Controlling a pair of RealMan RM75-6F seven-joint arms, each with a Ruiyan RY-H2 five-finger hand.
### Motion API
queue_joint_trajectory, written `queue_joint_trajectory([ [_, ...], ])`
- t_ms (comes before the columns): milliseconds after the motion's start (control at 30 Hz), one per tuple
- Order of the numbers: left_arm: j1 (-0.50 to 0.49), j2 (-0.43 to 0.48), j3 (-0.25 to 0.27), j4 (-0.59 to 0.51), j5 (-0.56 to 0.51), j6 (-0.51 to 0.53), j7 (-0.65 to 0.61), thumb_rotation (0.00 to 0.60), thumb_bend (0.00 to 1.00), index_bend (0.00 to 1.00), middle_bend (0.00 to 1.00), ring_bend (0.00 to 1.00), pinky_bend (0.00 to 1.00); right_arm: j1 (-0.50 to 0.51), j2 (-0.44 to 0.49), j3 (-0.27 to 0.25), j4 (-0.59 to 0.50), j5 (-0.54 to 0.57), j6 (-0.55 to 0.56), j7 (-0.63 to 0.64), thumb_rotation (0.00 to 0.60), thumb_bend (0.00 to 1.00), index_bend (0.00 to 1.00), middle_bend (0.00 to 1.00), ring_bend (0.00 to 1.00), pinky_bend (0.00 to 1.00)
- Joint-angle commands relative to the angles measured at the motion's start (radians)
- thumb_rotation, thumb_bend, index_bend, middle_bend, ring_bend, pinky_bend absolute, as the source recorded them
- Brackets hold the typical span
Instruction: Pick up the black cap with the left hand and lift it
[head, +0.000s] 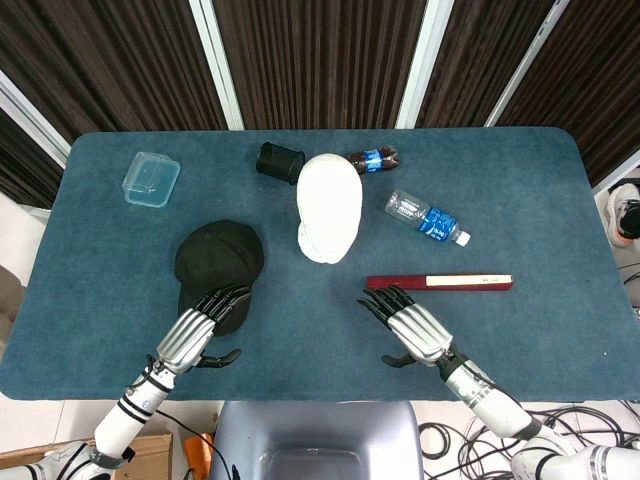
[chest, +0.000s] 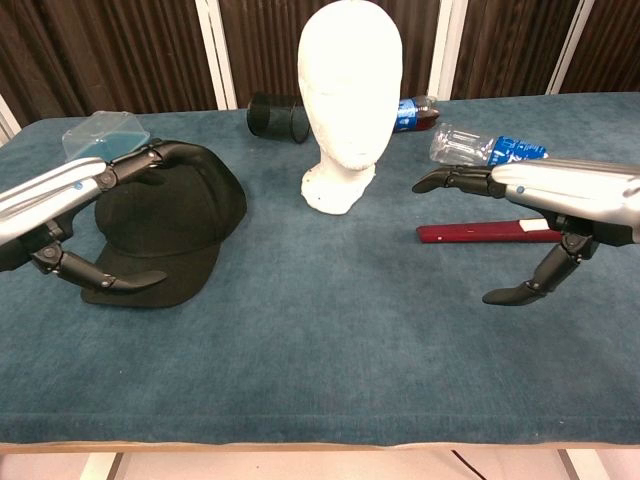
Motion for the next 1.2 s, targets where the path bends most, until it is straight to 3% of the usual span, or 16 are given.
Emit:
queue_joint_trajectory([
  [33,-0.001,-0.001,0.0,0.001,-0.004,0.002,0.005,0.6,0.28,0.0,0.07,0.05,0.14,0.002,0.001,-0.001,0.002,0.001,0.002,0.005,0.6,0.13,0.0,0.0,0.0,0.0],
  [167,0.019,0.01,0.009,0.005,-0.009,0.027,0.054,0.6,0.3,0.0,0.07,0.05,0.16,-0.017,0.025,-0.014,0.001,-0.014,0.042,0.009,0.6,0.13,0.0,0.0,0.0,0.0],
  [333,0.119,0.02,0.044,0.043,-0.011,0.146,0.264,0.6,0.3,0.03,0.07,0.06,0.19,-0.15,0.154,-0.097,0.003,-0.132,0.254,0.014,0.6,0.13,0.0,0.0,0.0,0.0],
  [467,0.193,-0.049,0.061,0.124,0.001,0.245,0.413,0.6,0.3,0.1,0.13,0.1,0.23,-0.269,0.253,-0.156,0.035,-0.17,0.414,0.086,0.6,0.13,0.0,0.0,0.0,0.0],
  [633,0.221,-0.176,0.081,0.252,0.015,0.244,0.569,0.6,0.27,0.17,0.16,0.13,0.24,-0.38,0.28,-0.177,0.125,-0.163,0.557,0.227,0.6,0.13,0.0,0.0,0.0,0.0],
  [733,0.223,-0.267,0.077,0.373,0.013,0.234,0.605,0.6,0.26,0.21,0.19,0.16,0.25,-0.41,0.295,-0.19,0.158,-0.143,0.556,0.285,0.6,0.13,0.0,0.0,0.0,0.0],
  [1200,0.156,-0.546,0.028,0.875,0.028,0.261,0.509,0.6,0.26,0.31,0.31,0.26,0.25,-0.42,0.315,-0.179,0.213,-0.126,0.489,0.378,0.6,0.13,0.0,0.0,0.0,0.0],
])
